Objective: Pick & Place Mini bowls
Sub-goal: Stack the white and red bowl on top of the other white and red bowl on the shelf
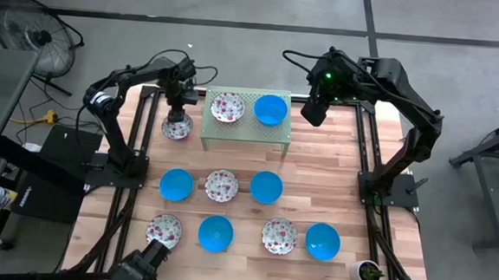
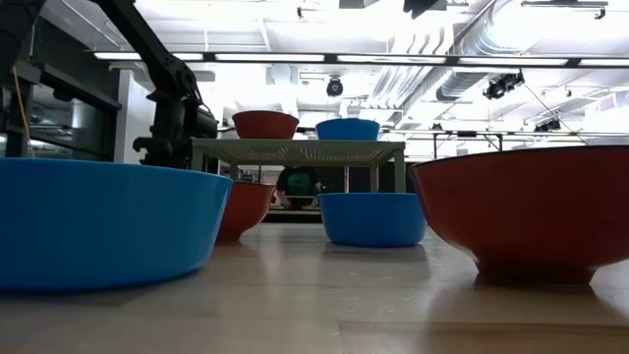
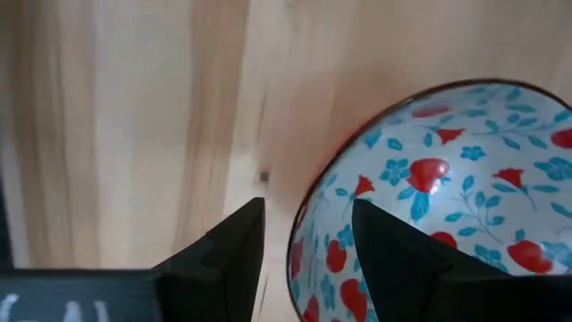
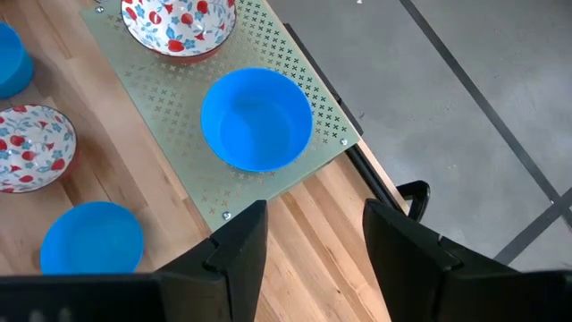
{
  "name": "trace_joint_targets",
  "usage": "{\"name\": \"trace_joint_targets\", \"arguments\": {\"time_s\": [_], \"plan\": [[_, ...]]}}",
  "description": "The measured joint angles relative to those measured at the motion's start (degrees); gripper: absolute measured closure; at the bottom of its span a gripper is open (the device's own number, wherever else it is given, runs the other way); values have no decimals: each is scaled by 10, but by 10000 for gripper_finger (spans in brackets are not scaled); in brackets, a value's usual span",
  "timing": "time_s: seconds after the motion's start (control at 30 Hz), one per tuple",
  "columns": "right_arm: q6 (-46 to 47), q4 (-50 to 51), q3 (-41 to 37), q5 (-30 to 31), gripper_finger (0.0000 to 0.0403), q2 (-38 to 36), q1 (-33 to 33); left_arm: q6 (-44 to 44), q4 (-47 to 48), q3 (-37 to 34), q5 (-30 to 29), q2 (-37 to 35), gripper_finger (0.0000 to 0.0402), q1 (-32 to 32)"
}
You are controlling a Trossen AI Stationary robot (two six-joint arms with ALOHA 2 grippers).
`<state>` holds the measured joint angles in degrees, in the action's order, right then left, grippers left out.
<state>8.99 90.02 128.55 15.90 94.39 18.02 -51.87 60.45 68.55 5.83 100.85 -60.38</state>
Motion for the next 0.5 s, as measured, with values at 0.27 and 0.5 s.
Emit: {"name": "trace_joint_targets", "arguments": {"time_s": [0.27, 0.5], "plan": [[0, 0, 0, 0, 230, 0, 0, -5, -5, 0, 13, 33, 236, 0], [2, 0, 0, 0, 229, 0, 0, -4, -13, 0, 11, 42, 291, 0]]}}
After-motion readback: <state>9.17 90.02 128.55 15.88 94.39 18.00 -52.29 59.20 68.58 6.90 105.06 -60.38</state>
